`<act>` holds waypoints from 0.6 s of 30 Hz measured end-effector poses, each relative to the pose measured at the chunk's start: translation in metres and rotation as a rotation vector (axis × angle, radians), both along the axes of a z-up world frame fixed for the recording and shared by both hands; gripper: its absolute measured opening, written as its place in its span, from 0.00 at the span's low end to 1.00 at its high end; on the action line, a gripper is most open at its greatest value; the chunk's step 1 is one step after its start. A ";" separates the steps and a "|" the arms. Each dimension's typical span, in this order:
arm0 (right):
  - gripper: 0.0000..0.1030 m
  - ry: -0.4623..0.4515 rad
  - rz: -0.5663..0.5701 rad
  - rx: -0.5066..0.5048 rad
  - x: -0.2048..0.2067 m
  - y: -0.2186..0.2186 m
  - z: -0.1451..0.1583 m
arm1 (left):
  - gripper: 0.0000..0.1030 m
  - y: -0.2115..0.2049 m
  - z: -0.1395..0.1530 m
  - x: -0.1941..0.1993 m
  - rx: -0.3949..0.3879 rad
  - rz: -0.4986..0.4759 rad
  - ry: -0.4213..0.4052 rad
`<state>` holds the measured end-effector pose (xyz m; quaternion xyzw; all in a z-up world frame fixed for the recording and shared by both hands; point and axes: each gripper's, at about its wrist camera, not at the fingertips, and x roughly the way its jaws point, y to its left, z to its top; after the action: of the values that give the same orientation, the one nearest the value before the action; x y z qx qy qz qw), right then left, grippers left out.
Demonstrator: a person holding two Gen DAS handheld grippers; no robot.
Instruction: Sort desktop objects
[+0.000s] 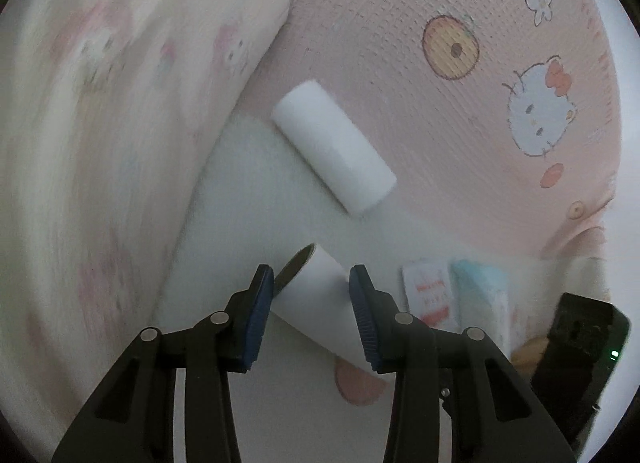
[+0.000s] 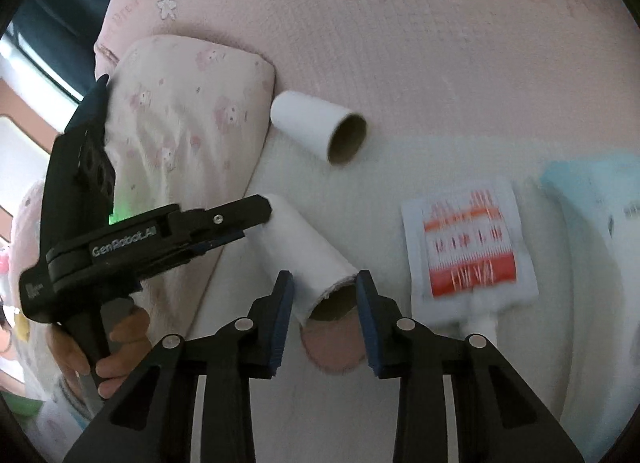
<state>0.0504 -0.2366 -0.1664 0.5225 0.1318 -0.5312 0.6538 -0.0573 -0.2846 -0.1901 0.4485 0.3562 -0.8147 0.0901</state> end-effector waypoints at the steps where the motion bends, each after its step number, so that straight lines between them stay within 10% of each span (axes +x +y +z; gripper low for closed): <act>1: 0.24 -0.002 -0.004 0.005 0.001 0.006 0.001 | 0.41 0.000 -0.003 0.001 0.029 0.002 0.003; 18: 0.23 0.091 -0.043 -0.057 -0.013 0.115 0.035 | 0.30 0.055 0.002 0.060 0.023 -0.124 -0.014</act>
<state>0.0370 -0.1215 -0.1313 0.4817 0.1350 -0.5720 0.6500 0.0028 -0.2295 -0.1881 0.4764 0.3365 -0.8115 0.0366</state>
